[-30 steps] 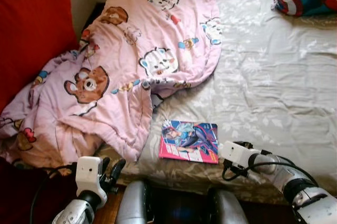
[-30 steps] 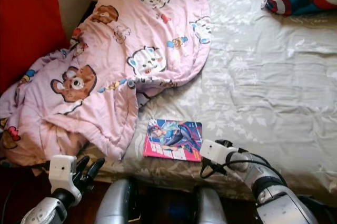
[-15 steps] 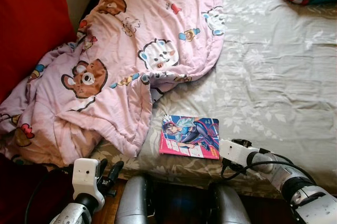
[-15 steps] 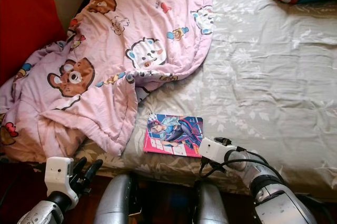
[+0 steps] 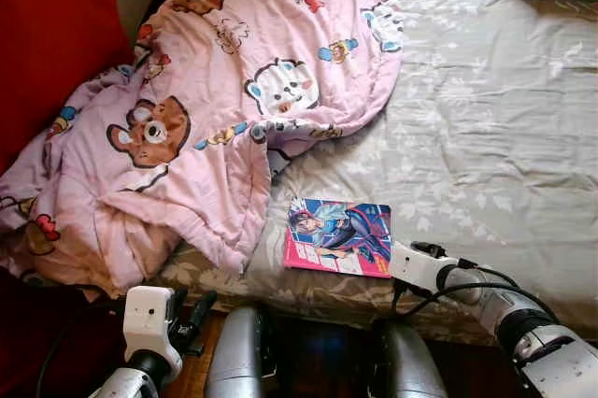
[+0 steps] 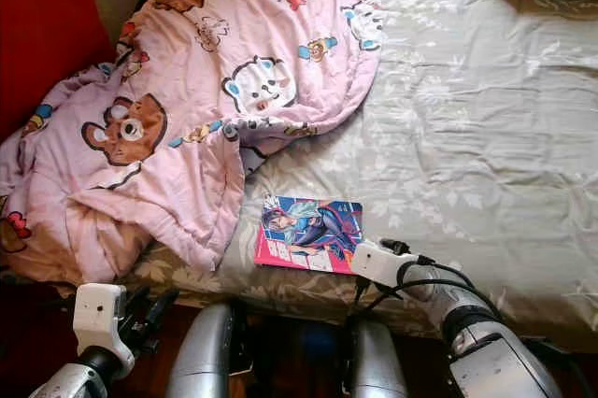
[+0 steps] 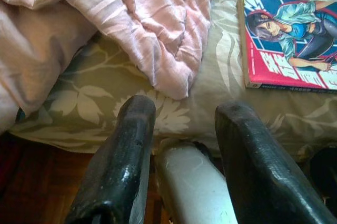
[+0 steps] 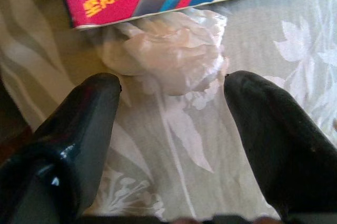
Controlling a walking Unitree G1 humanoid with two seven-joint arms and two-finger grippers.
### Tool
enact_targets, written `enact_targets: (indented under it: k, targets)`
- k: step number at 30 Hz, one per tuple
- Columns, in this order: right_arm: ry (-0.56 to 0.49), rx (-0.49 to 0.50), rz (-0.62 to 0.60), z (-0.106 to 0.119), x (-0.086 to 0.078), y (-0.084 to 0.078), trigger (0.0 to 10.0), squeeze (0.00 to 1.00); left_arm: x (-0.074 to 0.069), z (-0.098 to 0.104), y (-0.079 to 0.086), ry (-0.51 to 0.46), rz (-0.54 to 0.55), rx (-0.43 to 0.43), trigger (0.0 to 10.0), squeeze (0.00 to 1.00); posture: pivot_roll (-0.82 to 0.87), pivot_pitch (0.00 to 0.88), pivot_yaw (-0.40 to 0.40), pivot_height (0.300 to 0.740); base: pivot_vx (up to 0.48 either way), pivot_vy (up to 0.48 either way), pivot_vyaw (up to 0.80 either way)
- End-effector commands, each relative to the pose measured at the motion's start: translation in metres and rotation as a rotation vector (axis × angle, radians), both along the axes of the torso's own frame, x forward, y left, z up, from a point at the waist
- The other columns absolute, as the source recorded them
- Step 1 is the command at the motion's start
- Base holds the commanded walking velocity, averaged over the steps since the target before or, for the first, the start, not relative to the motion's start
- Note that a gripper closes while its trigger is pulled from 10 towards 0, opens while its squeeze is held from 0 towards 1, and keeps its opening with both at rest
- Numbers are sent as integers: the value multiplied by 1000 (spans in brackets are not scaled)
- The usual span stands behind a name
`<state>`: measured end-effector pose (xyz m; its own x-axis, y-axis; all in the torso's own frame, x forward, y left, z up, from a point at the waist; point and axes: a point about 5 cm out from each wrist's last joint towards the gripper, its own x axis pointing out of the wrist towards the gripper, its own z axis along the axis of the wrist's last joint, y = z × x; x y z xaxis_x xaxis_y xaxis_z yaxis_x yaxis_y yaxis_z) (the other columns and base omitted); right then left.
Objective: Clean up the room
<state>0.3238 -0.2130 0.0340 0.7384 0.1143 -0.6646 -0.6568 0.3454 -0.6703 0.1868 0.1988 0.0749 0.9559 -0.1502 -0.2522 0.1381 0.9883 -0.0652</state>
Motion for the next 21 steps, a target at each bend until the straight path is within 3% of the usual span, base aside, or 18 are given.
enact_targets:
  k: [1,2,3,4,6,7,8,21]
  targets:
    - [12,-4,2,-5,-3,3,10000,0,-9,-2,6,35,19,12,10000,0,153,350,69,636,0,0,0]
    - [12,-4,2,-5,-3,3,10000,0,-9,-2,6,35,19,12,10000,0,153,350,69,636,0,0,0]
    - [15,-7,10,-5,-3,4,4941,0,-9,-1,8,34,24,14,10000,0,154,350,69,636,0,0,0]
    - [17,-11,15,-6,-3,4,2431,0,-9,0,9,34,29,17,10000,0,154,350,69,636,0,0,0]
    - [15,-16,19,-6,-3,5,1961,0,-9,0,10,33,33,19,10000,0,161,351,68,636,0,0,0]
    - [14,-17,19,-6,-3,5,4275,0,-9,0,10,33,32,20,10000,0,161,351,68,636,0,0,0]
    - [14,-17,20,-6,-3,6,10000,0,-9,0,10,33,31,20,10000,0,161,351,68,636,0,0,0]
    - [12,-21,30,-7,-3,9,10000,0,-10,1,8,39,26,19,10000,0,167,350,70,636,0,0,0]
